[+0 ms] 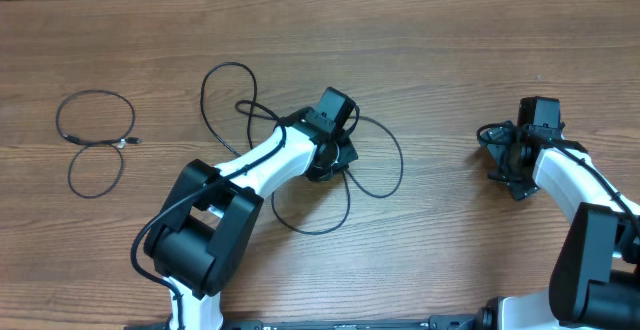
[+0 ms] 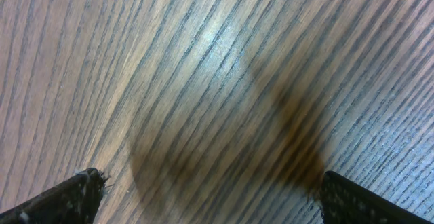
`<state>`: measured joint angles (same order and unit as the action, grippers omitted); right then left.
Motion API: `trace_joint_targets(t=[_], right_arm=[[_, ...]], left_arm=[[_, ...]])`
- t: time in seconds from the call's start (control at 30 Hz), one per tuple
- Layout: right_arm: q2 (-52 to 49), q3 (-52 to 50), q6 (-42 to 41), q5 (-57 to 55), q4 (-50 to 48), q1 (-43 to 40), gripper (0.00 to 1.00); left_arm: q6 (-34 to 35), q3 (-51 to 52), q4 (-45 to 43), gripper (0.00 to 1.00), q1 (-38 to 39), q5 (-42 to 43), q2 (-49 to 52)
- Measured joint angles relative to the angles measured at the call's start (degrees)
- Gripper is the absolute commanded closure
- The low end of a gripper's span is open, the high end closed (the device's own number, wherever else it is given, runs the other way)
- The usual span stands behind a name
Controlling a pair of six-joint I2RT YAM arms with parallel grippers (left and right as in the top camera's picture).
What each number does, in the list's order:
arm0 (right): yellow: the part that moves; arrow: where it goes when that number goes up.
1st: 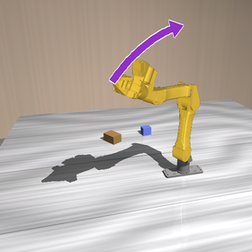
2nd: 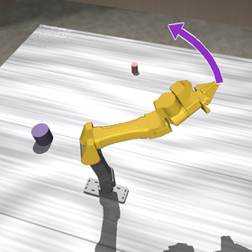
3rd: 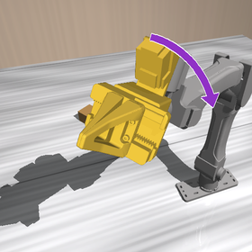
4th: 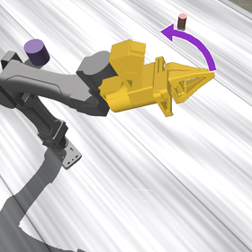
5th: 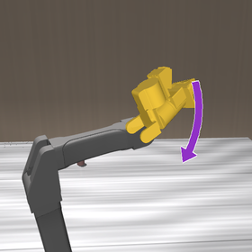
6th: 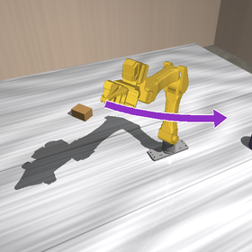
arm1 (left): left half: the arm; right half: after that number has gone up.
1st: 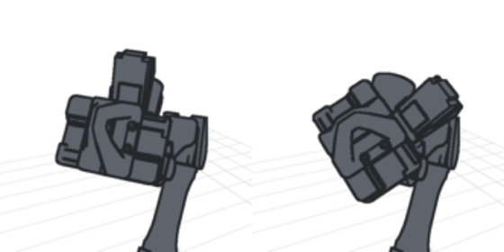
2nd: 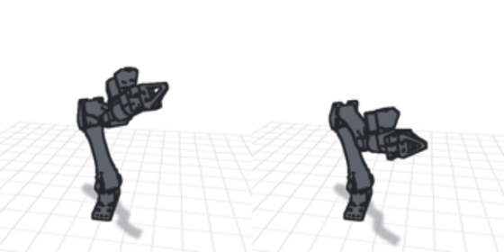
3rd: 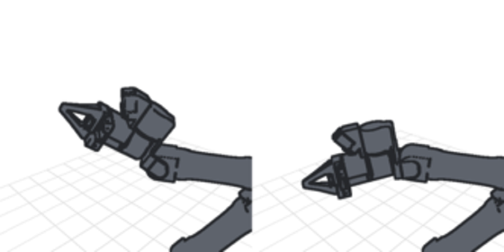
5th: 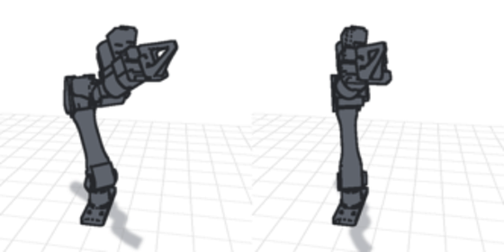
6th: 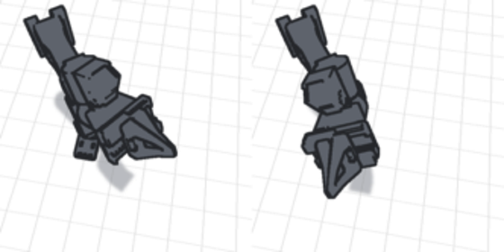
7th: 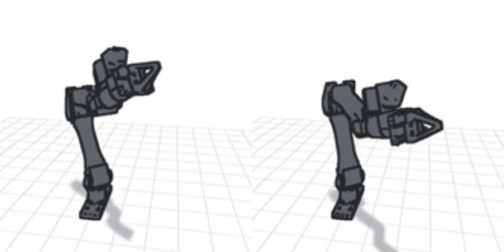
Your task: Untangle cables
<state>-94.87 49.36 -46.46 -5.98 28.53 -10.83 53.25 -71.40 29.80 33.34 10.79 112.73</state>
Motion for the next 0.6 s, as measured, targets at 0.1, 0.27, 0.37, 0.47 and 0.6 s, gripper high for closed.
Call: trace_joint_targets(t=[0.1, 0.27, 0.37, 0.47, 0.6], right_arm=[[0.0, 0.0, 0.0, 0.0, 0.0, 0.0, 0.00], [0.0, 0.0, 0.0, 0.0, 0.0, 0.0, 0.00], [0.0, 0.0, 0.0, 0.0, 0.0, 0.0, 0.00], [0.0, 0.0, 0.0, 0.0, 0.0, 0.0, 0.00], [0.0, 0.0, 0.0, 0.0, 0.0, 0.0, 0.00]], left_arm=[[-7.8, -0.6, -0.5, 0.96, 0.0, 2.8, -3.9], [-17.7, -1.4, -4.5, 0.96, 0.0, 4.2, -17.6], [-23.9, -1.8, -7.7, 0.96, 0.0, 4.2, -23.6], [-28.2, -2.1, -9.8, 0.96, 0.0, 3.1, -28.0], [-31.0, -2.1, -12.2, 0.96, 0.0, 1.8, -29.4]])
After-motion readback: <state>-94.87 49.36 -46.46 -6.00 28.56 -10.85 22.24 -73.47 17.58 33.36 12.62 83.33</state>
